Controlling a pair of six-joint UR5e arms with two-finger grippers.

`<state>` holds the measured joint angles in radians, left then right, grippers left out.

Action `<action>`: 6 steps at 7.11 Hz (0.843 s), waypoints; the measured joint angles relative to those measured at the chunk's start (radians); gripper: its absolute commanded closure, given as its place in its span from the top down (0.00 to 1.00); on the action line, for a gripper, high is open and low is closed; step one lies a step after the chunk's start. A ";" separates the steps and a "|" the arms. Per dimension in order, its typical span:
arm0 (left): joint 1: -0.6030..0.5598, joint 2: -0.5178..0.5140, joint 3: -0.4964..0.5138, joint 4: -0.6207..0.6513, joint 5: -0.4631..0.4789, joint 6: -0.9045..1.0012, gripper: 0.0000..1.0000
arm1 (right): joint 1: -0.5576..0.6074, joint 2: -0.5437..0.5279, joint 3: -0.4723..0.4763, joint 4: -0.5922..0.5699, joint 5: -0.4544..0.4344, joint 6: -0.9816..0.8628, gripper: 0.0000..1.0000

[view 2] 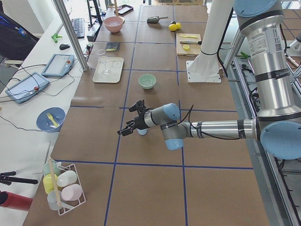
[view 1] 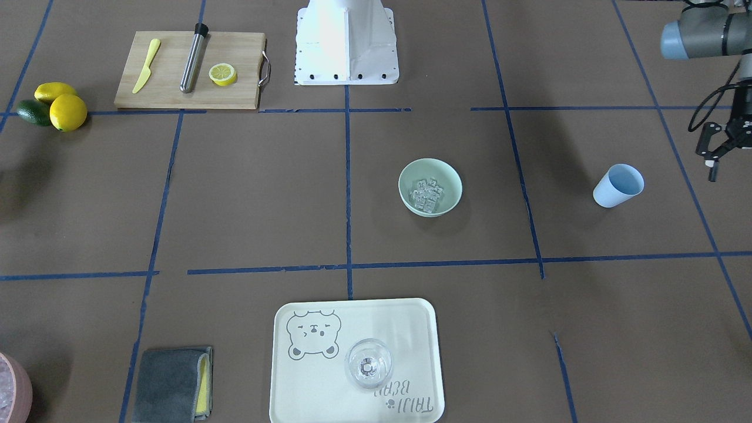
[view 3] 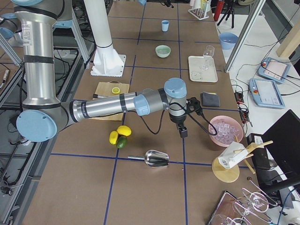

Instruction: Pour ice into bowl

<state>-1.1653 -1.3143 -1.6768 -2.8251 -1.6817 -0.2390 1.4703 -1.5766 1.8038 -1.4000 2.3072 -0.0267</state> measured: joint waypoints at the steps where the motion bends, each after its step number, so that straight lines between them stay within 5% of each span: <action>1: -0.130 -0.022 -0.014 0.139 -0.131 0.112 1.00 | -0.025 0.001 0.007 0.074 0.004 0.047 1.00; 3: -0.314 -0.071 -0.023 0.475 -0.285 0.190 1.00 | -0.104 0.008 0.019 0.210 0.009 0.188 1.00; 6: -0.447 -0.155 -0.021 0.973 -0.517 0.214 1.00 | -0.278 0.087 0.086 0.260 0.009 0.386 1.00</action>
<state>-1.6118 -1.4691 -1.6975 -1.8517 -2.1985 -0.0253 1.1925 -1.4901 1.8898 -1.1405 2.3161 0.3590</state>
